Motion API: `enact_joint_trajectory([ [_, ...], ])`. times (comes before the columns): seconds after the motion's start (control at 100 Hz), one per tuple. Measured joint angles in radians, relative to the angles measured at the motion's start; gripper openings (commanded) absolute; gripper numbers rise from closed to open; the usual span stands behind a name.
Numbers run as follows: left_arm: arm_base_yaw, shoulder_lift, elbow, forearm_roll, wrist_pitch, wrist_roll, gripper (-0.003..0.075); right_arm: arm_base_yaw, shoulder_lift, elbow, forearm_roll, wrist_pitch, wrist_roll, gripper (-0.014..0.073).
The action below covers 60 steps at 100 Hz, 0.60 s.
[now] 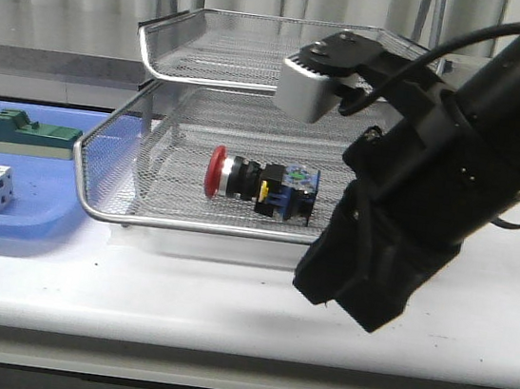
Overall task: Place button on rack with both arms
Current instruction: 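Push the middle tier with the right gripper back into the rack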
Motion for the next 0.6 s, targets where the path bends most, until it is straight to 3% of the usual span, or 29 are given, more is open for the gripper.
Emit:
enact_joint_trajectory([
  [0.37,0.000,0.000,0.000,0.000,0.000,0.000,-0.0020,0.000,0.147,-0.147,-0.071,-0.017,-0.005,-0.0069],
  [0.6,0.000,0.000,0.000,0.000,0.000,0.000,-0.0020,-0.058,0.211,-0.250,-0.077,-0.022,-0.007,-0.0069],
])
